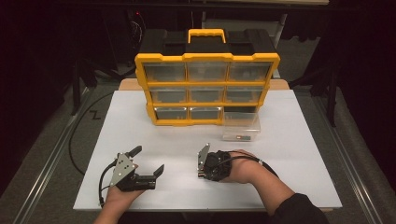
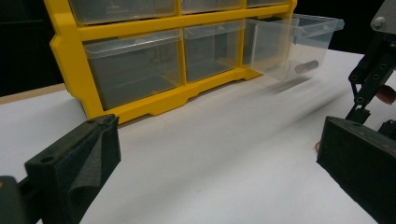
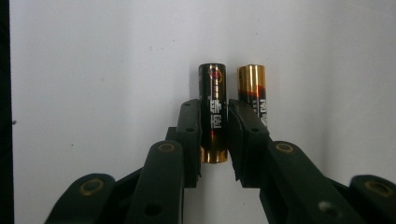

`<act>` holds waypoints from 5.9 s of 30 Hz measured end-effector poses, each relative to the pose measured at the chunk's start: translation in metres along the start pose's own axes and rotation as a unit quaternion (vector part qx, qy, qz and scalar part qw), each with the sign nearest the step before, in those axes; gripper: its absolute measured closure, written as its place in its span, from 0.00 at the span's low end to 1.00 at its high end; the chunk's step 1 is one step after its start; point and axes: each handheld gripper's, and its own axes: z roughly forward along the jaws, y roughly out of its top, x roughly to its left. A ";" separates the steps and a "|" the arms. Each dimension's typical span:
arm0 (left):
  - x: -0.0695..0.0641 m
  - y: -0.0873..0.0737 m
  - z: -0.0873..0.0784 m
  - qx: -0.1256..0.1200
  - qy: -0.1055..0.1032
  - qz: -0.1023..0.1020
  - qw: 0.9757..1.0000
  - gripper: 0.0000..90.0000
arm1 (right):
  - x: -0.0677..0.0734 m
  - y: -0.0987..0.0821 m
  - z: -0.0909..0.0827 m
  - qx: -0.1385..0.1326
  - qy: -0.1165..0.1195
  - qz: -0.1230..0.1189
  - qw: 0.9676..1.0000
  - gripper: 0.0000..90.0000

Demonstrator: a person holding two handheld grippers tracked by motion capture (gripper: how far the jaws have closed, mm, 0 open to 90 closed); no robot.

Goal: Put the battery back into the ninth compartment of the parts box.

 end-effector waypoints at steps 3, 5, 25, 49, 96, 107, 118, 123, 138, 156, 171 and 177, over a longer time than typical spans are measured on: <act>0.000 0.000 0.000 0.000 0.000 0.000 1.000 0.00 | 0.000 0.000 0.001 -0.001 0.001 0.004 1.000 0.86; 0.000 0.000 0.000 0.000 0.000 0.000 1.000 0.00 | 0.000 0.000 0.001 -0.001 0.002 0.004 1.000 0.86; 0.000 0.000 0.000 0.000 0.001 -0.001 1.000 0.00 | 0.000 -0.005 -0.009 -0.001 0.002 0.003 1.000 0.87; 0.001 -0.001 -0.001 -0.002 0.002 -0.002 1.000 0.00 | -0.001 -0.030 -0.023 0.015 0.001 0.019 1.000 0.87; 0.001 -0.001 -0.001 -0.002 -0.002 -0.001 1.000 0.00 | -0.020 -0.080 -0.053 0.024 -0.012 0.061 0.998 0.87; 0.002 -0.001 -0.001 -0.003 0.000 -0.003 1.000 0.00 | -0.027 -0.081 -0.066 0.029 -0.016 0.071 0.997 0.87; 0.003 -0.001 -0.002 -0.004 0.002 -0.004 1.000 0.00 | -0.037 -0.078 -0.082 0.025 -0.027 0.059 0.998 0.87; 0.003 -0.001 -0.002 -0.005 0.002 -0.005 1.000 0.00 | -0.040 -0.078 -0.089 0.029 -0.031 0.071 0.997 0.87; 0.004 -0.001 -0.002 -0.006 0.005 -0.005 1.000 0.00 | -0.052 -0.072 -0.109 0.032 -0.038 0.070 0.996 0.87; 0.003 -0.001 -0.003 -0.008 0.004 -0.009 1.000 0.00 | -0.070 -0.066 -0.129 0.039 -0.056 0.075 0.995 0.87; 0.002 -0.001 -0.003 -0.008 0.002 -0.006 1.000 0.00 | -0.089 -0.066 -0.134 0.039 -0.069 0.082 0.993 0.87; 0.002 -0.001 -0.003 -0.007 0.001 -0.006 1.000 0.00 | -0.095 -0.066 -0.133 0.051 -0.070 0.084 0.993 0.87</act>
